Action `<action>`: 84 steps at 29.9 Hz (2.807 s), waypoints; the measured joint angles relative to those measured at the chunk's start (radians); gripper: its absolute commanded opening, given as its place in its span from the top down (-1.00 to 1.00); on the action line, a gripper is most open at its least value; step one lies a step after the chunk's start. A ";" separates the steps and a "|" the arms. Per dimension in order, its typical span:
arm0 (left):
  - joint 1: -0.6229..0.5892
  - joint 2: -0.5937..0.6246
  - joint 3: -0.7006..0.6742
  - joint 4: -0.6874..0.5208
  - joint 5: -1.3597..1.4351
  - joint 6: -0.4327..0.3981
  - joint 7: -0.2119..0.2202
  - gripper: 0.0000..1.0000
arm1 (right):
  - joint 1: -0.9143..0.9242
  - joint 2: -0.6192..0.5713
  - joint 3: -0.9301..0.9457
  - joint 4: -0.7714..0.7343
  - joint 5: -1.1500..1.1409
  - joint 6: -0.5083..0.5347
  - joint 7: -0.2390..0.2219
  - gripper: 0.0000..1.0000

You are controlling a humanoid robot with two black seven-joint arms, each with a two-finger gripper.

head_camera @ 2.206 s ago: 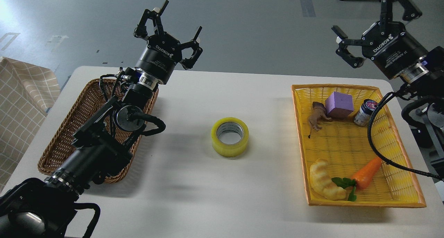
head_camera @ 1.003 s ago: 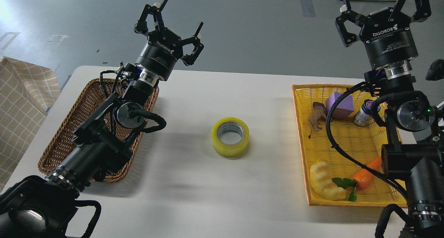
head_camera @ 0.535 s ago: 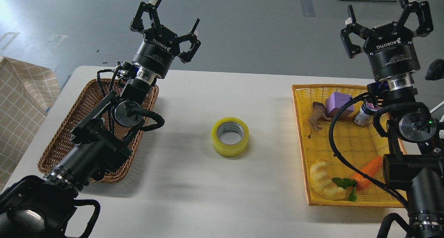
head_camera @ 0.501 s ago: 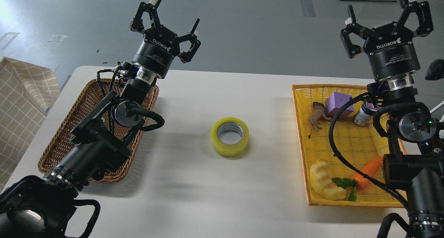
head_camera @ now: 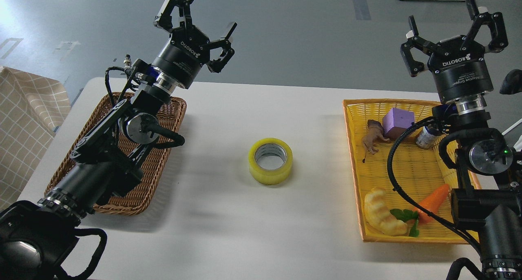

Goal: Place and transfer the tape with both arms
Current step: 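Swing the left gripper from the basket toward the tape roll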

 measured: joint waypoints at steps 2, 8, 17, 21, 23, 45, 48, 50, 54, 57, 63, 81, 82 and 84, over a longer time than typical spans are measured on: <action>0.002 0.011 0.000 -0.024 0.041 0.000 0.000 -0.96 | -0.002 0.000 -0.001 0.000 0.000 0.000 0.000 -0.94; 0.010 0.037 0.002 -0.089 0.156 0.016 -0.001 -0.96 | -0.003 0.000 -0.001 0.000 0.000 0.000 0.000 -0.95; 0.006 0.151 0.100 -0.224 0.241 0.108 0.009 -0.96 | -0.010 0.000 -0.002 -0.001 0.000 0.000 0.000 -0.95; 0.003 0.198 0.119 -0.306 0.337 0.147 0.014 -0.96 | -0.019 0.000 -0.002 -0.002 0.000 0.000 0.000 -0.95; 0.003 0.211 0.120 -0.331 0.363 0.152 0.027 -0.96 | -0.022 0.000 -0.002 -0.002 0.000 0.000 0.000 -0.95; -0.027 0.261 0.151 -0.446 0.729 0.150 0.360 -0.96 | -0.032 0.000 -0.005 0.000 0.000 0.000 0.000 -0.95; -0.027 0.264 0.184 -0.446 0.851 0.150 0.314 -0.96 | -0.032 0.000 -0.004 0.000 0.000 0.000 0.000 -0.95; -0.027 0.269 0.219 -0.446 0.931 0.149 0.296 -0.96 | -0.032 0.000 -0.004 0.000 0.000 0.000 0.000 -0.95; -0.042 0.295 0.299 -0.447 1.084 0.145 0.295 -0.96 | -0.032 0.000 -0.004 -0.001 0.000 0.000 0.000 -0.95; -0.069 0.306 0.367 -0.447 1.159 0.144 0.316 -0.96 | -0.033 0.000 -0.003 -0.003 0.000 0.000 0.000 -0.96; -0.095 0.310 0.492 -0.436 1.213 0.143 0.422 -0.96 | -0.043 0.000 -0.002 -0.003 0.000 0.000 0.000 -0.96; -0.095 0.257 0.601 -0.397 1.388 0.133 0.570 -0.96 | -0.060 0.000 -0.002 -0.003 0.000 0.000 0.000 -0.96; -0.093 0.246 0.602 -0.397 1.389 0.133 0.576 -0.96 | -0.060 0.000 -0.002 -0.003 0.000 0.000 0.000 -0.96; -0.092 0.230 0.611 -0.396 1.389 0.132 0.587 -0.96 | -0.060 0.000 -0.002 -0.003 0.000 0.000 0.000 -0.97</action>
